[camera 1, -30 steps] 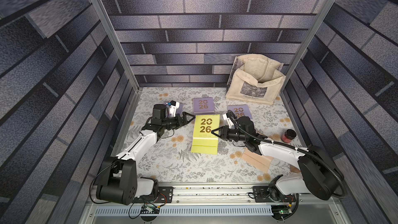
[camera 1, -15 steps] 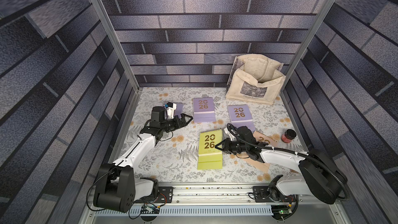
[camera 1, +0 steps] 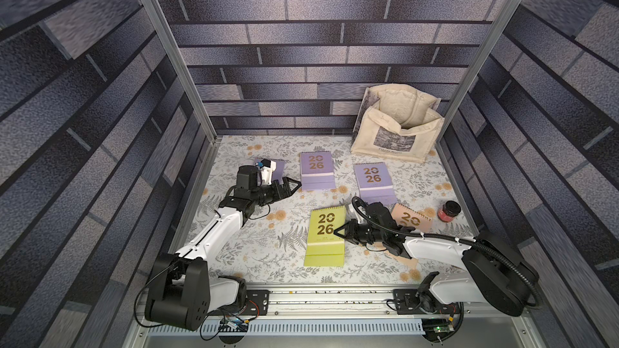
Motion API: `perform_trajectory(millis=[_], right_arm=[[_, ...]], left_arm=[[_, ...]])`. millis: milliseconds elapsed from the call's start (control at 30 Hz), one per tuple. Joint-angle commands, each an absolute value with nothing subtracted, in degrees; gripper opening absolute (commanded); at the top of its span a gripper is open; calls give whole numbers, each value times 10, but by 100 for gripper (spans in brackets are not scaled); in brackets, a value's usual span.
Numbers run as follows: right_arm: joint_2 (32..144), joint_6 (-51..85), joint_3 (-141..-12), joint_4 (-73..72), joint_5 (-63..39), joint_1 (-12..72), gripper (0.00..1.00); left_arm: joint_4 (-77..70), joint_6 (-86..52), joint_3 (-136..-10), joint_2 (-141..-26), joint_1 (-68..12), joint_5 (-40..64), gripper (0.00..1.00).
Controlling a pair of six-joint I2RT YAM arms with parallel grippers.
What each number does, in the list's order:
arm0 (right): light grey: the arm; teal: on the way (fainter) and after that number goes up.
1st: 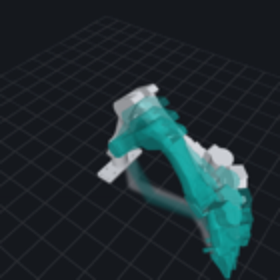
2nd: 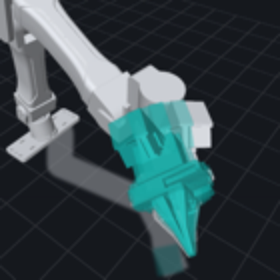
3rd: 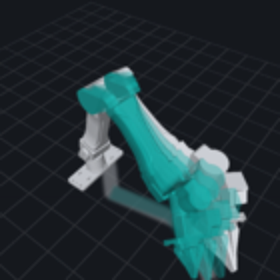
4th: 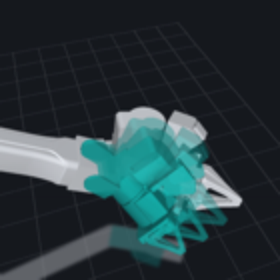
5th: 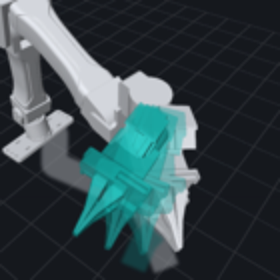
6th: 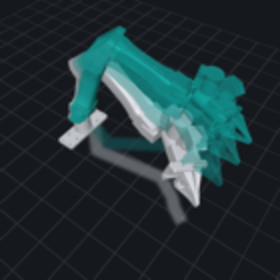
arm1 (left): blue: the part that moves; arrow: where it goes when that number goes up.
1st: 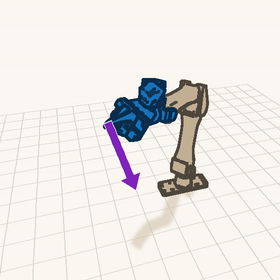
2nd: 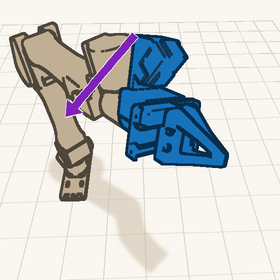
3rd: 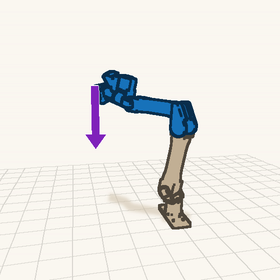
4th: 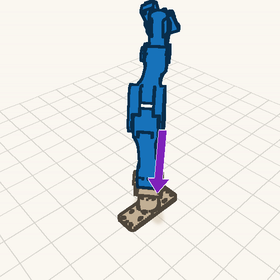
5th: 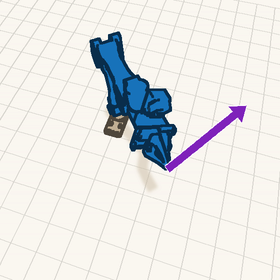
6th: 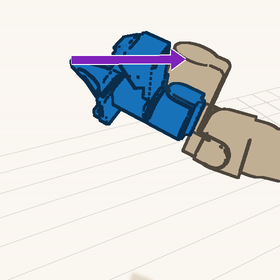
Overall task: Stack the calendars
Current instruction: Place the calendar at the center of the board.
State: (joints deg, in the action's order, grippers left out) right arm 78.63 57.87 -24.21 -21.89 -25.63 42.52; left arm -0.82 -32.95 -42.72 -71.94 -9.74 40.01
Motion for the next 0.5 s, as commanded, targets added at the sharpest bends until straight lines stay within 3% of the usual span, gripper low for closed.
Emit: perform_trajectory(millis=[0,467], right_arm=[[819,556,-234,-196,-229,430,0],[879,550,-253,-151,-216,436,0]], left_arm=[[-16,-315,-418,-707,-101,402,100],[-10,-309,-418,-708,-108,405,100]])
